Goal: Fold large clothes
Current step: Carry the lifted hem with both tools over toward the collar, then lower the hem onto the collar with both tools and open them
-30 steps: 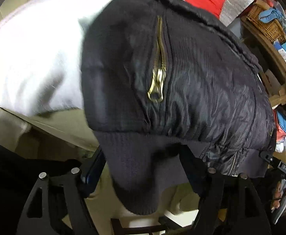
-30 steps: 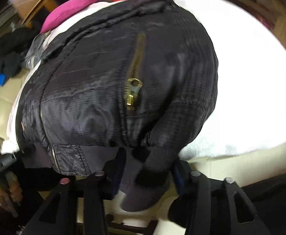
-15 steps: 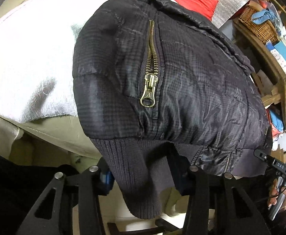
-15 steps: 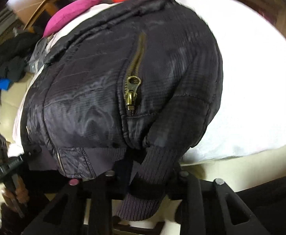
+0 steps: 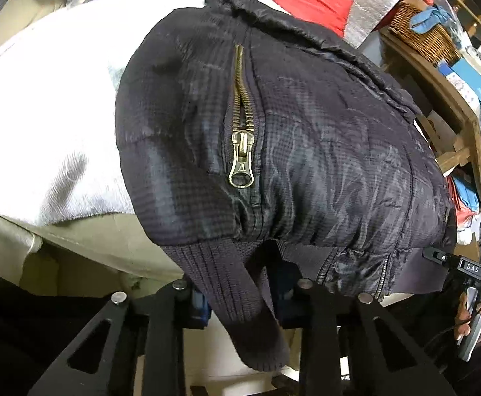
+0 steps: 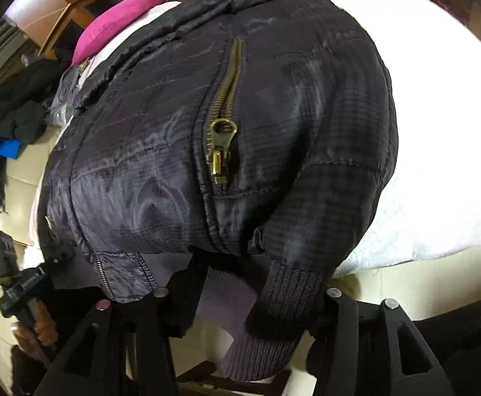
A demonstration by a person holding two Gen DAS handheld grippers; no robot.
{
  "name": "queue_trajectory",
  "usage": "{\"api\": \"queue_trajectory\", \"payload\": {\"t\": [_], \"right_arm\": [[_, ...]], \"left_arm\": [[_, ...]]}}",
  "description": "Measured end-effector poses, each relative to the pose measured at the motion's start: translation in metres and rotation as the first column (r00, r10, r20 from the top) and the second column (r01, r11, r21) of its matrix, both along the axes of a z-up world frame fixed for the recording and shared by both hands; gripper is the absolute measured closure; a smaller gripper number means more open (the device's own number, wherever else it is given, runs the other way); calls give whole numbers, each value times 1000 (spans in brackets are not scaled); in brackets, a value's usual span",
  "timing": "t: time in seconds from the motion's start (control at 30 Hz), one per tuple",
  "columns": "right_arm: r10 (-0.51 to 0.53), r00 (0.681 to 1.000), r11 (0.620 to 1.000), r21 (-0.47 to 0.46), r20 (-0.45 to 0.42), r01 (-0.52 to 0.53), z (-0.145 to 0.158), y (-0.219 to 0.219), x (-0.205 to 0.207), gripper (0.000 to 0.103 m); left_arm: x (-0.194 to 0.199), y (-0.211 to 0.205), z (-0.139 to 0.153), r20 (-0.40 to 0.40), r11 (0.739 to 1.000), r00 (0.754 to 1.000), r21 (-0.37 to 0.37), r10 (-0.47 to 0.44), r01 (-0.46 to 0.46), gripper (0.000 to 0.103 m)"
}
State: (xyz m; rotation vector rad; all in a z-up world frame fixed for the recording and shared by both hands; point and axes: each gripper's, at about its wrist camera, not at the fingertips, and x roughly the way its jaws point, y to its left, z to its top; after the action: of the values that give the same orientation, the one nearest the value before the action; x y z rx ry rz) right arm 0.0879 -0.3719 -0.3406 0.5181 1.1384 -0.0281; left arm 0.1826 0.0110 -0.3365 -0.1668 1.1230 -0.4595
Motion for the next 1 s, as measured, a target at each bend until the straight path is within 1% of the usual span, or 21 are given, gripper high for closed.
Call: {"api": "queue_trajectory", "payload": {"t": [0.07, 0.13, 0.2, 0.3, 0.4, 0.67, 0.8, 1.0], "right_arm": [[10, 999, 999, -47, 32, -8, 10, 14, -3, 73], [12, 998, 997, -73, 67, -7, 20, 16, -8, 76], [11, 995, 997, -73, 95, -4, 29, 15, -16, 81], [24, 990, 997, -75, 142, -14, 45, 10, -31, 83], [49, 981, 994, -104, 187, -30, 67, 8, -39, 85], [78, 945, 986, -164, 318, -27, 127, 9, -33, 87], [86, 920, 981, -192, 383, -12, 155, 4, -27, 88], [71, 878, 975, -219, 473, 39, 190, -6, 1, 88]], "left_arm": [[-2, -1, 3, 13, 1000, 1000, 15, -12, 11, 76], [-6, -2, 11, 38, 999, 999, 37, -35, 33, 79], [-8, -3, 22, 61, 998, 997, 47, -55, 52, 82], [-11, -2, 42, 86, 997, 993, 30, -80, 77, 87], [-14, 1, 66, 119, 995, 988, -3, -100, 101, 88], [-5, 2, 122, 213, 989, 967, -33, -136, 146, 88], [9, 0, 151, 276, 985, 951, -57, -139, 161, 88], [50, -1, 191, 352, 984, 931, -110, -94, 141, 88]]}}
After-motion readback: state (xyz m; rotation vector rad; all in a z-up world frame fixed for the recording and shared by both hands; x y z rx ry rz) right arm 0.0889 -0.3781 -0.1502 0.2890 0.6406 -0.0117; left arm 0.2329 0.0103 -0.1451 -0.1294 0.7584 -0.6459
